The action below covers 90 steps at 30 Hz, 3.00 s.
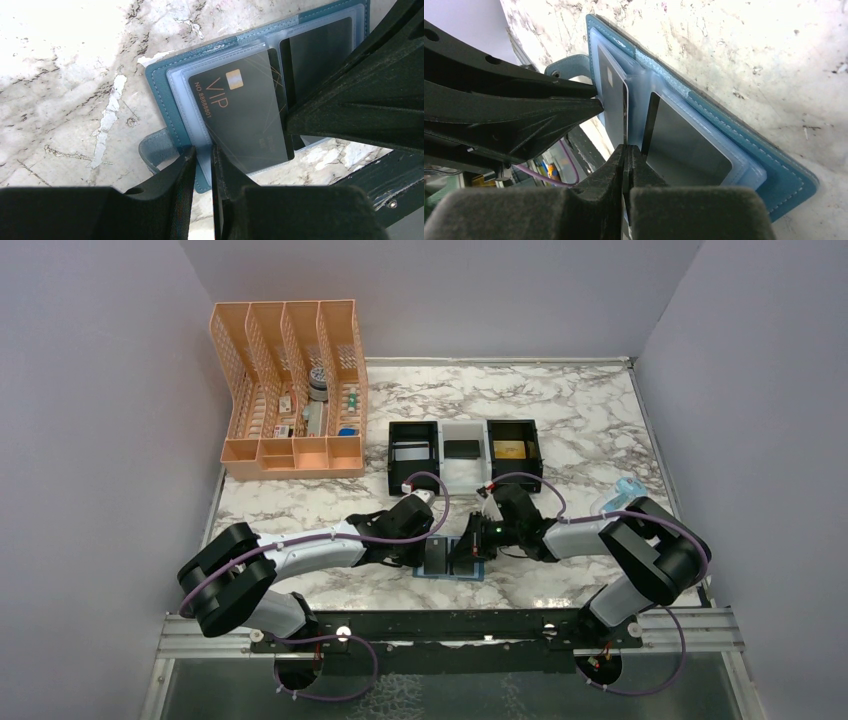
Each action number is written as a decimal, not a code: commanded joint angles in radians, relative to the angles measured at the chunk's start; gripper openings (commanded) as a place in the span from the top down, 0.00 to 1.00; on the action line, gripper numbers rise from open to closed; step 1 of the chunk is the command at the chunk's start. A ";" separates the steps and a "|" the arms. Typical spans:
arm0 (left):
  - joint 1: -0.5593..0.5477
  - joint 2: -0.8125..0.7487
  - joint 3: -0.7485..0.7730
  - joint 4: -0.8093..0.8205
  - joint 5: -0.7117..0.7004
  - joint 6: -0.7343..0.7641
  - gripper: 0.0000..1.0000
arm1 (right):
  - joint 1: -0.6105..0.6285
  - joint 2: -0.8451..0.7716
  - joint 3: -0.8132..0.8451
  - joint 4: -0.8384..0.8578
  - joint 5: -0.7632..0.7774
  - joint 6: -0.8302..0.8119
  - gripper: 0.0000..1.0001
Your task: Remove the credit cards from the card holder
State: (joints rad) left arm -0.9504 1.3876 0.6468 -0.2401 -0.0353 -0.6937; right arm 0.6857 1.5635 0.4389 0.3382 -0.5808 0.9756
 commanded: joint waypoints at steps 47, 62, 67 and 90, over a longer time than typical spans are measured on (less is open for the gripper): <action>-0.005 -0.023 -0.010 -0.019 -0.014 -0.007 0.80 | -0.015 0.060 0.064 0.047 -0.011 -0.041 0.84; -0.004 -0.018 -0.012 -0.015 -0.013 -0.008 0.82 | 0.000 0.084 0.065 0.011 0.010 -0.051 0.85; -0.004 -0.034 -0.017 -0.013 -0.022 -0.013 0.82 | 0.003 0.068 0.040 0.062 0.001 -0.024 0.94; -0.004 -0.041 -0.035 -0.008 -0.029 -0.015 0.82 | -0.021 -0.068 -0.007 -0.071 0.044 -0.052 0.99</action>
State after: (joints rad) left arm -0.9504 1.3598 0.6262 -0.2474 -0.0387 -0.7048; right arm 0.6785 1.5116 0.4316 0.3302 -0.5663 0.9600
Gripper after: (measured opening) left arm 0.180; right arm 0.014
